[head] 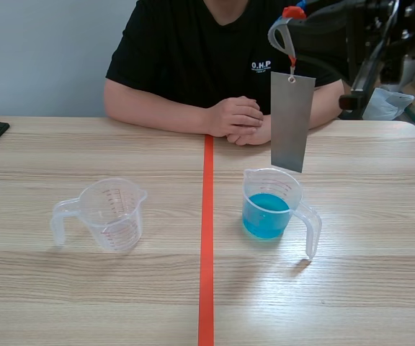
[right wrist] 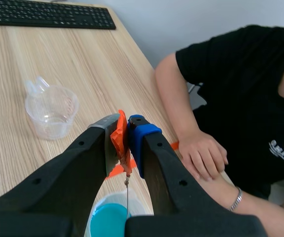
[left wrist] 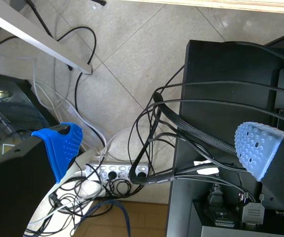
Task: Do the redox reaction experiment.
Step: 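Move the plate over the blue solution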
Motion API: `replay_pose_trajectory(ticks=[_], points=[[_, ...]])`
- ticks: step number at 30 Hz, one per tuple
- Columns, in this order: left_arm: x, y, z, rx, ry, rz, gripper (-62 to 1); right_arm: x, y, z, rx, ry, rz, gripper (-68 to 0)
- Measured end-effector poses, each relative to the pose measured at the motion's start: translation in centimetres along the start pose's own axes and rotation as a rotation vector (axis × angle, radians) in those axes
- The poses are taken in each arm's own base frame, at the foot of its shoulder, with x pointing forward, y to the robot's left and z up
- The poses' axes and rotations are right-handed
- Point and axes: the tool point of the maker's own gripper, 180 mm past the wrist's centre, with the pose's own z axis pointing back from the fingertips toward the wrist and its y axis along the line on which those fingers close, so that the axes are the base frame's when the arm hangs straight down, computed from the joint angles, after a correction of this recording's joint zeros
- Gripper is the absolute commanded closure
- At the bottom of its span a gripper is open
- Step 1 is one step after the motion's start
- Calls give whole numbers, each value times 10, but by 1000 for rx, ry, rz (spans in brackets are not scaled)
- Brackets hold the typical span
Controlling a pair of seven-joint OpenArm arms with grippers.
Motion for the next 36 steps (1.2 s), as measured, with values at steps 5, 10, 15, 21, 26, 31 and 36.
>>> replay_pose_trajectory(ticks=[5, 10, 15, 21, 26, 31, 36], points=[[1, -1, 1, -5, -5, 0, -623, -1, 2, 7, 15, -14, 7, -15], [1, -1, 1, -6, -6, -1, -623, 0, 2, 9, 19, -14, 17, -15], [3, -6, 0, -50, -7, -8, -617, 3, 2, 9, 19, -33, 18, -15], [9, 0, -2, -61, -10, -46, -301, 3, 1, 9, 17, -43, 10, -15], [18, 6, 6, -68, -43, -33, -119, -1, 6, 7, 36, -35, 3, -15], [38, 16, 13, -103, -79, -75, -47, -1, 7, 6, 37, -38, 3, -15], [77, 14, 11, -180, -181, -176, -47, -2, 6, 6, 35, -33, 8, -15]])
